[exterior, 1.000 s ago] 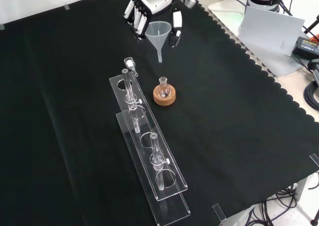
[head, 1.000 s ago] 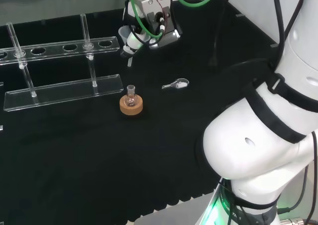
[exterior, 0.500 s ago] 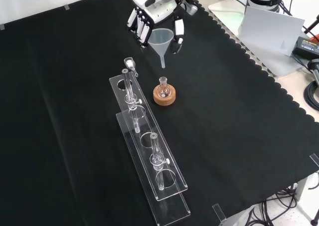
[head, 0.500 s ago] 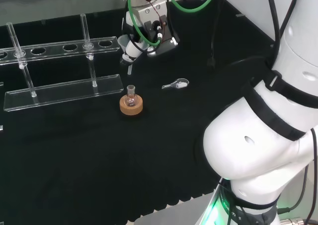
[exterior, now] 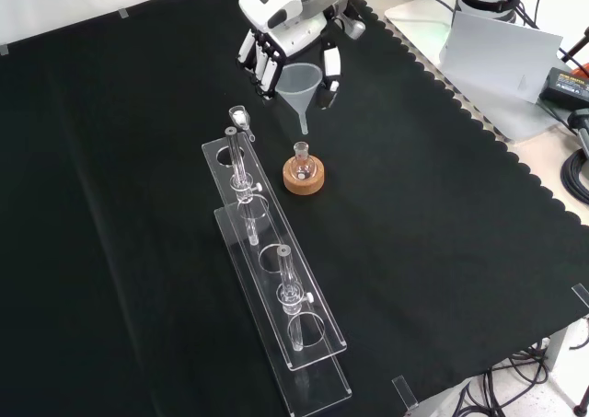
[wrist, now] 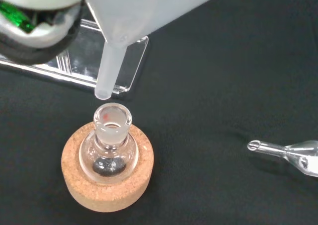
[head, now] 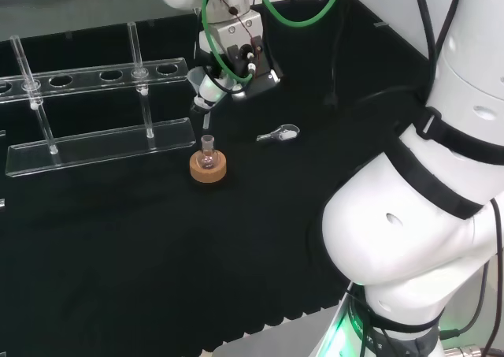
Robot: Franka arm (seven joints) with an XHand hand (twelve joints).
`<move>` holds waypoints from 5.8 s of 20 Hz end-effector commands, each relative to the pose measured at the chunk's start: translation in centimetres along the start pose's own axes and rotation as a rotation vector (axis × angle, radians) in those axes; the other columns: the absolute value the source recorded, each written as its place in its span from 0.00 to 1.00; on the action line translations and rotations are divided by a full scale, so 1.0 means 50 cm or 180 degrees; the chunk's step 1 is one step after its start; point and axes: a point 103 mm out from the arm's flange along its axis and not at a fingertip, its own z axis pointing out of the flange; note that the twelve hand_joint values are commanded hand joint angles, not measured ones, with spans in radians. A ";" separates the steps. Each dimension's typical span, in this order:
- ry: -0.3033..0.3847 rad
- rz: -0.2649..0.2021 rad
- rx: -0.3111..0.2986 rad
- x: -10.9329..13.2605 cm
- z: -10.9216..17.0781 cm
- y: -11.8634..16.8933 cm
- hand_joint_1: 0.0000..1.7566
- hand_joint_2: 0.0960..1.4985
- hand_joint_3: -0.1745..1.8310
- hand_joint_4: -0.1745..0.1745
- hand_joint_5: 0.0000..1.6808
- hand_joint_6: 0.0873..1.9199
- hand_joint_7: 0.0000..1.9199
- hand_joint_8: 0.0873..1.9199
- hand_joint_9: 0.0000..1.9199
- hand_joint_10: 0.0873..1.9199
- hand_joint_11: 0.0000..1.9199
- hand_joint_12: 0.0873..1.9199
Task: Place the funnel on the round-bottom flask.
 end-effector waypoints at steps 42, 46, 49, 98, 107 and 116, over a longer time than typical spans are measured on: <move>0.0117 -0.0020 0.0184 -0.018 0.081 0.039 0.63 0.46 0.34 1.00 0.74 0.31 0.79 0.14 0.70 0.13 0.36 0.61; 0.0113 -0.0028 0.0202 -0.014 0.088 0.043 0.63 0.46 0.34 1.00 0.74 0.31 0.79 0.14 0.70 0.13 0.35 0.61; 0.0117 -0.0027 0.0210 -0.010 0.097 0.047 0.63 0.46 0.34 1.00 0.74 0.31 0.79 0.14 0.70 0.13 0.35 0.61; 0.0258 0.0140 0.0121 0.070 0.127 -0.015 0.41 0.29 0.40 0.61 0.39 0.34 0.57 0.13 0.54 0.12 0.27 0.66; 0.0561 0.0254 -0.0229 0.092 0.154 -0.036 0.43 0.32 0.38 0.70 0.49 0.35 0.61 0.16 0.57 0.13 0.30 0.65; 0.0647 0.0307 -0.0380 0.112 0.170 -0.039 0.45 0.32 0.38 0.75 0.53 0.35 0.63 0.16 0.58 0.13 0.31 0.65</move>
